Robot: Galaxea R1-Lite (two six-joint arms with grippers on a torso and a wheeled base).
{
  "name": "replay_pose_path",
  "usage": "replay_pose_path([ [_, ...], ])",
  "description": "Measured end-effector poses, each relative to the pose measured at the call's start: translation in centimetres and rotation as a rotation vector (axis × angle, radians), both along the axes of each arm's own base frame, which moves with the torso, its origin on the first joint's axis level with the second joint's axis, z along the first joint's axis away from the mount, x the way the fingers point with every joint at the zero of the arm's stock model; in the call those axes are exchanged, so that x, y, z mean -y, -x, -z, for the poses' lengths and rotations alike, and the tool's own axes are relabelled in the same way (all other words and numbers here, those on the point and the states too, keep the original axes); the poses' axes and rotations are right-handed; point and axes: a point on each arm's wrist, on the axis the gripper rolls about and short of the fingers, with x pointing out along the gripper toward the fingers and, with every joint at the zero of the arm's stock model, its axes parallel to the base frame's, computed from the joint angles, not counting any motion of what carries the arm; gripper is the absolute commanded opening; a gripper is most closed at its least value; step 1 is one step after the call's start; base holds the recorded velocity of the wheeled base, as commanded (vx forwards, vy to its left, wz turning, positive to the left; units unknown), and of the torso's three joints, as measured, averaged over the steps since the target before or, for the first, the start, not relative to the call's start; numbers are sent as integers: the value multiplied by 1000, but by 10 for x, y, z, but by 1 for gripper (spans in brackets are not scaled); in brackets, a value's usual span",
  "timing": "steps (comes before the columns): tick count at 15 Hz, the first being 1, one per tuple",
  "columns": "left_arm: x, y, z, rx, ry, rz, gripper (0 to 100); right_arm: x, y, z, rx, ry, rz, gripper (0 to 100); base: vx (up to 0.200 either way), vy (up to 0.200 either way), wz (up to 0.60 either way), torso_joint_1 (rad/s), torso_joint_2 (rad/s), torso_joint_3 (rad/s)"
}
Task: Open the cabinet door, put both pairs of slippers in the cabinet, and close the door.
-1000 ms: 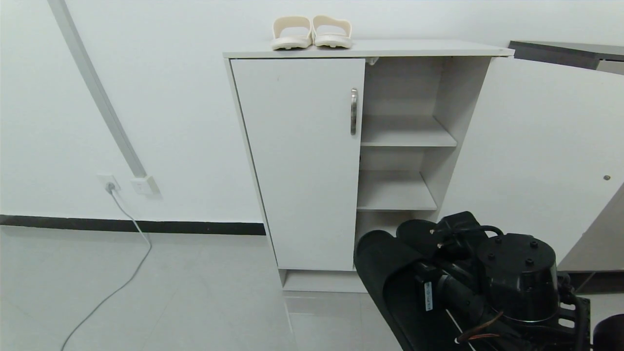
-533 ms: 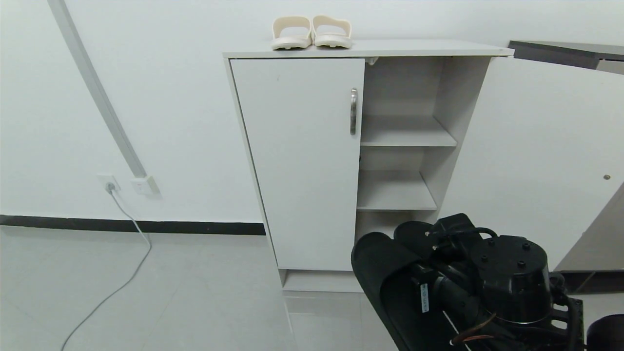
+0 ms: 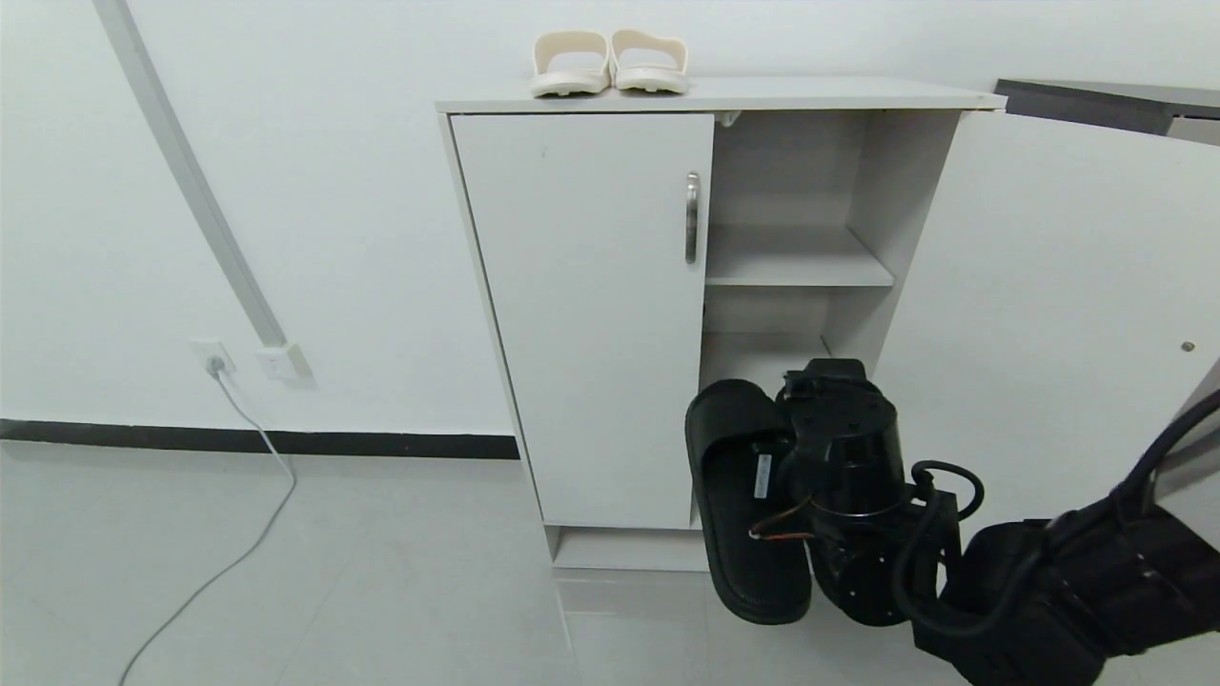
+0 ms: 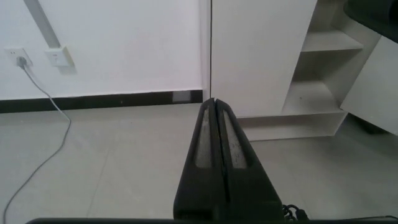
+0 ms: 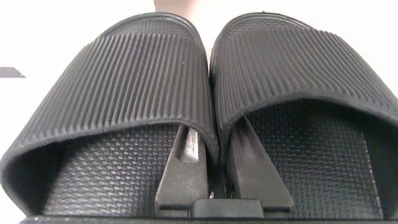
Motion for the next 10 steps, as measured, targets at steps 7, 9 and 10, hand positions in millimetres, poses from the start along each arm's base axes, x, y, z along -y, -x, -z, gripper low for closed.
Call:
replay_pose_path([
  [7, 0, 0, 0, 0, 0, 0, 0, 0, -15, 13, -17, 19, 34, 0, 0, -171, 0, 5, 0, 1],
  [9, 0, 0, 0, 0, 5, 0, 0, -1, -15, 15, -23, 24, 28, 0, 0, 0, 0, 0, 0, 0],
  [10, 0, 0, 0, -1, 6, -1, 0, -2, -15, 17, -28, 28, 23, 0, 0, 0, 0, 0, 0, 0],
])
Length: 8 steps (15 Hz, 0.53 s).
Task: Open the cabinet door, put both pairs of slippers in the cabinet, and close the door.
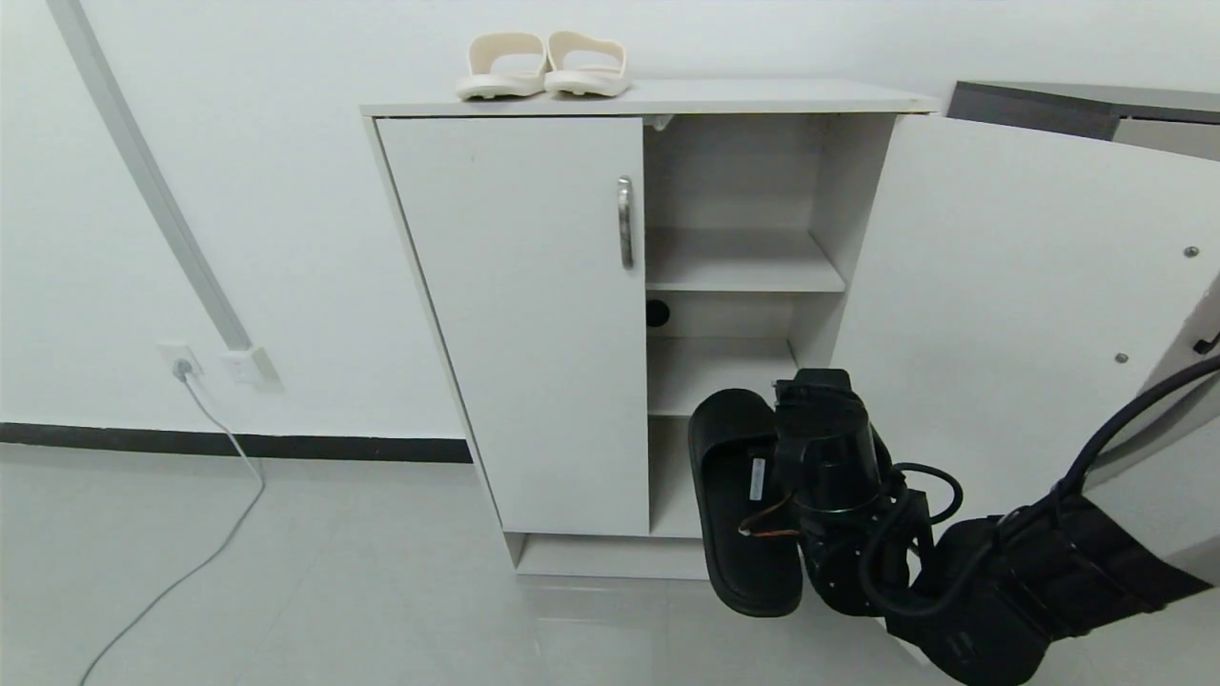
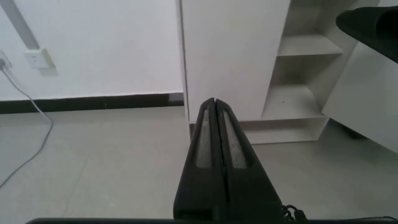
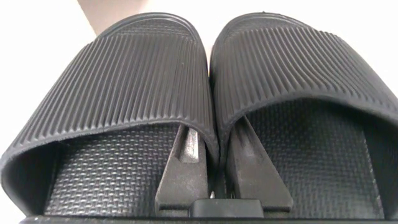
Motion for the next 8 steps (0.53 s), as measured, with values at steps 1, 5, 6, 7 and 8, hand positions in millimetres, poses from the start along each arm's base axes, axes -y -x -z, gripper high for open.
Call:
replay_pose_path([
  [1, 0, 0, 0, 0, -1, -1, 0, -1, 0, 2, -7, 3, -11, 0, 0, 0, 0, 0, 0, 0],
  [5, 0, 0, 0, 0, -1, -2, 0, -12, -2, 13, -20, 1, -69, 0, 0, 0, 0, 0, 0, 0],
  [6, 0, 0, 0, 0, -1, -1, 0, -13, -4, 17, -24, 4, -68, 0, 0, 0, 0, 0, 0, 0],
  [7, 0, 0, 0, 0, -1, 0, 0, -17, -6, 21, -25, 4, -76, 0, 0, 0, 0, 0, 0, 0],
  [8, 0, 0, 0, 0, -1, -1, 0, -22, -6, 24, -24, -1, -91, 0, 0, 0, 0, 0, 0, 0],
])
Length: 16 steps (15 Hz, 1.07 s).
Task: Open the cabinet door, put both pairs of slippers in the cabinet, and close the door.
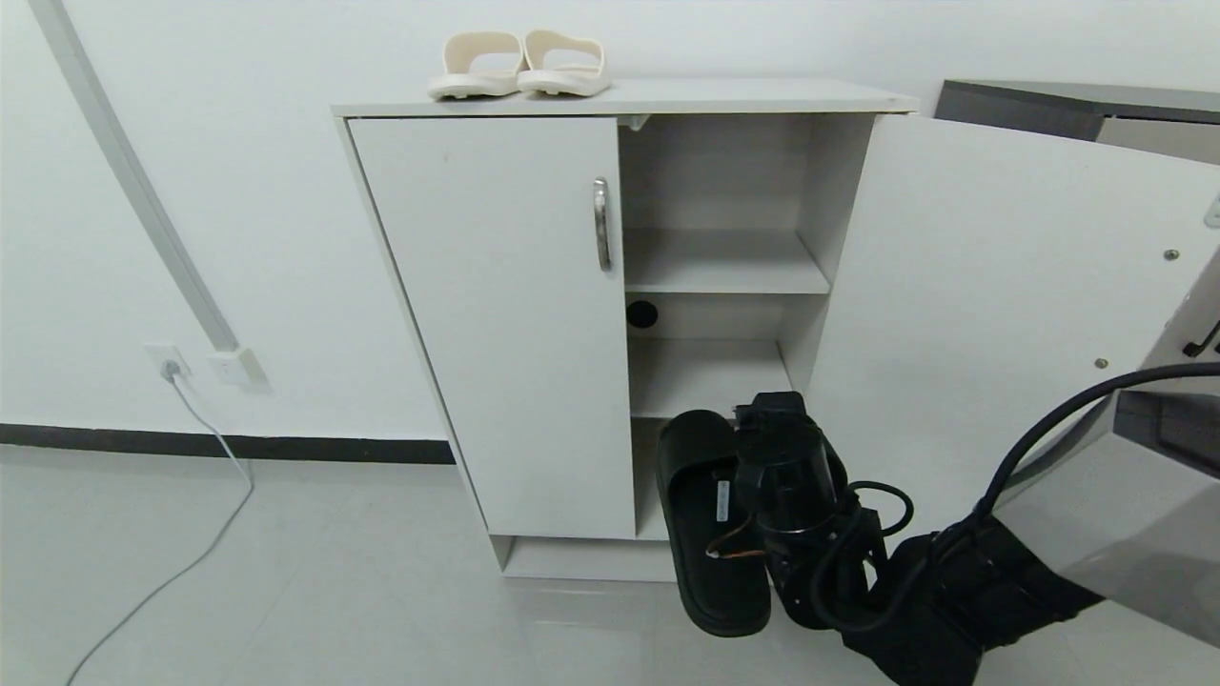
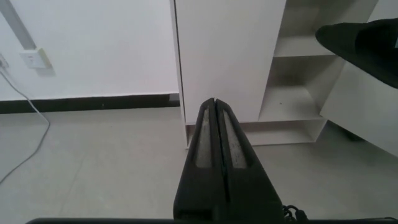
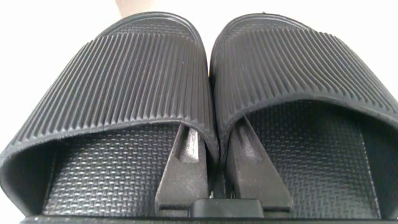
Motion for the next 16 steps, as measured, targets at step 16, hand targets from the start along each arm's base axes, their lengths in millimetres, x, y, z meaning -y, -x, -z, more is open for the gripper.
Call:
replay_pose_path([
  [16, 0, 0, 0, -1, -1, 1, 0, -24, -15, 20, 15, -34, -58, 0, 0, 0, 0, 2, 1, -110],
])
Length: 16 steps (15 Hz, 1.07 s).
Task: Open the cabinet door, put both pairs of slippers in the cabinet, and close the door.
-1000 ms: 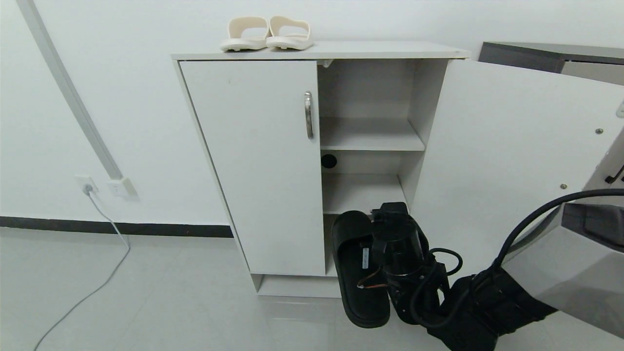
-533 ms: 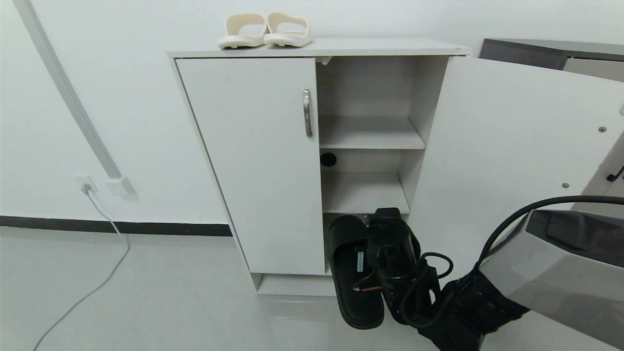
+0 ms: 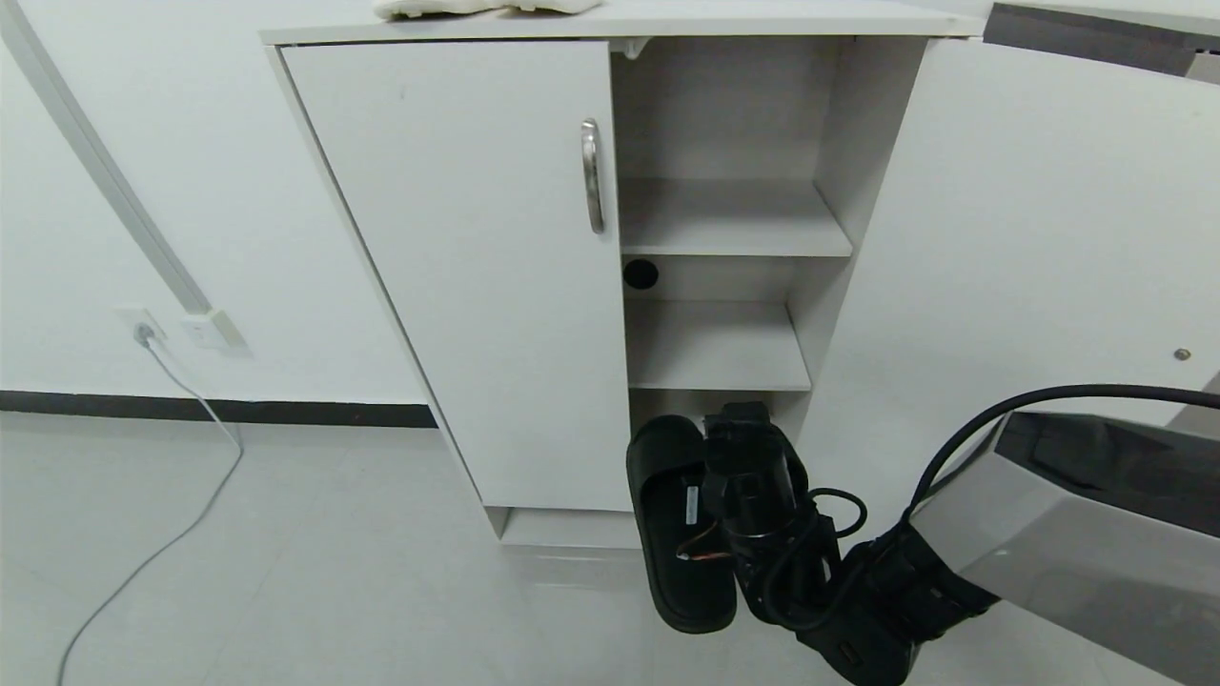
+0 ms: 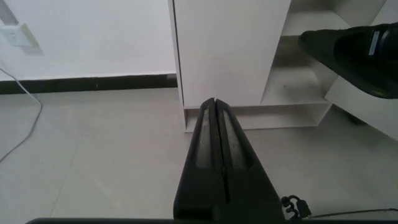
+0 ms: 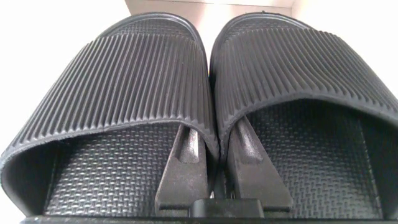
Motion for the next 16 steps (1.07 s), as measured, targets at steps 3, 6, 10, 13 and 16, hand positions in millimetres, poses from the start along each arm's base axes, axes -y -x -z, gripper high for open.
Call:
replay_pose_path([
  [3, 0, 0, 0, 0, 0, 0, 0, -1, -1, -6, 42, -5, 2, 0, 0, 0, 0, 5, 1, -196],
  [6, 0, 0, 0, 0, 0, 0, 0, 4, -6, -19, 161, 5, 52, 0, 0, 0, 0, 4, 4, -157],
  [10, 0, 0, 0, 0, 0, 0, 0, 14, -15, -24, 204, 18, 116, 0, 0, 0, 0, 0, 0, 0],
  [13, 0, 0, 0, 0, 0, 0, 0, 18, -19, -25, 206, 20, 143, 0, 0, 0, 0, 0, 0, 0],
  [16, 0, 0, 0, -1, 0, 0, 0, 20, -20, -25, 206, 21, 150, 0, 200, 0, 0, -1, 1, 2],
])
